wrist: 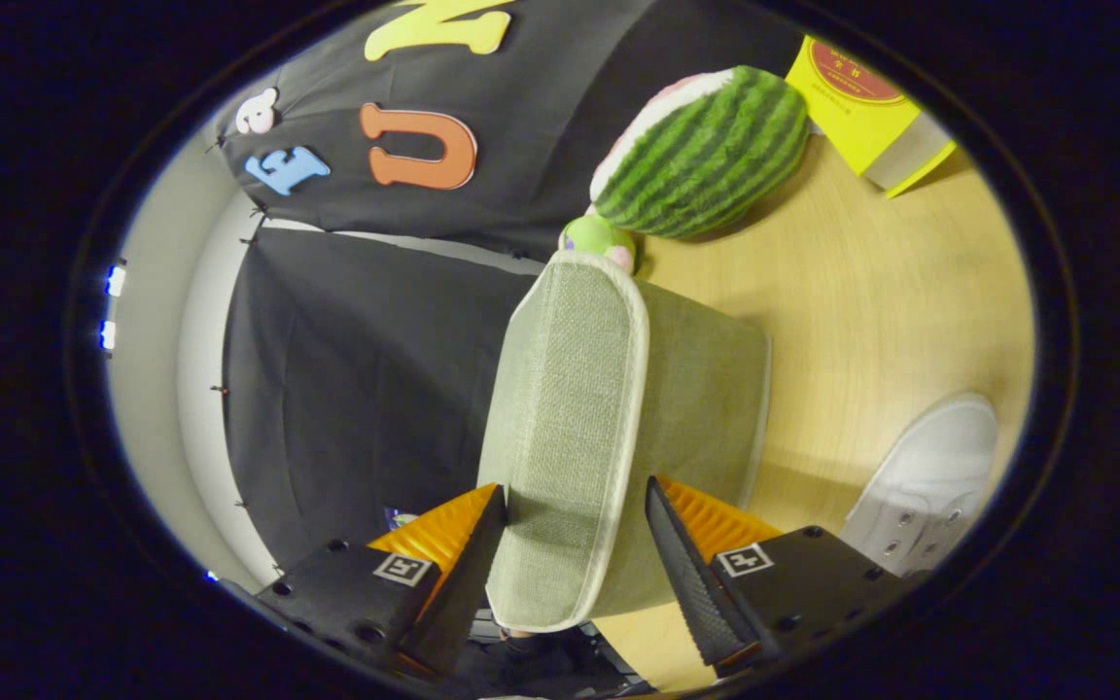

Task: Open the storage box then place both shoes into the box .Put the left shoe in first, then the right shoe, with the right side of both shoes facing outward in a uniform manner.

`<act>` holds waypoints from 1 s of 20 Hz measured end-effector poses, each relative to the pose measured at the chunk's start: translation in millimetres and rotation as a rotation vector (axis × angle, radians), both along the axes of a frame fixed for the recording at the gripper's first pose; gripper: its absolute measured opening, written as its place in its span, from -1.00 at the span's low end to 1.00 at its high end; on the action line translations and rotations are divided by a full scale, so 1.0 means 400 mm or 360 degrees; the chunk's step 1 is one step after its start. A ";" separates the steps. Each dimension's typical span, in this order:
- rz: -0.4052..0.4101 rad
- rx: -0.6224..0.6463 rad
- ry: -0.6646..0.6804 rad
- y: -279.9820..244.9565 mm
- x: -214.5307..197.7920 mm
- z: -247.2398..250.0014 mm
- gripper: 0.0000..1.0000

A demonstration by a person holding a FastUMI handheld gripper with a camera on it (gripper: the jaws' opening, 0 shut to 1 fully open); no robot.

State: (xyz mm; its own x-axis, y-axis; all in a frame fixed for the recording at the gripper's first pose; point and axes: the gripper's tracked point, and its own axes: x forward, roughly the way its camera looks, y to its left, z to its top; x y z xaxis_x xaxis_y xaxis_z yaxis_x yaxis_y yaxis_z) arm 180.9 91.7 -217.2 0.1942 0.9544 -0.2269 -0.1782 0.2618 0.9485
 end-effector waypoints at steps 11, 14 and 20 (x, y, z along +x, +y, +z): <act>-0.0102 0.0135 0.0107 -0.051 -0.006 0.044 -0.76; -0.0114 0.0082 0.0077 -0.041 -0.015 0.079 -0.89; -0.0142 0.0069 0.0001 0.037 -0.051 0.193 -0.89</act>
State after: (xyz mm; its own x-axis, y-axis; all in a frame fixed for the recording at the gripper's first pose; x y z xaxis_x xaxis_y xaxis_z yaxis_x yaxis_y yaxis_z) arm 160.4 106.4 -140.1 0.2790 0.9421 -0.1860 -0.1556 0.2355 0.9593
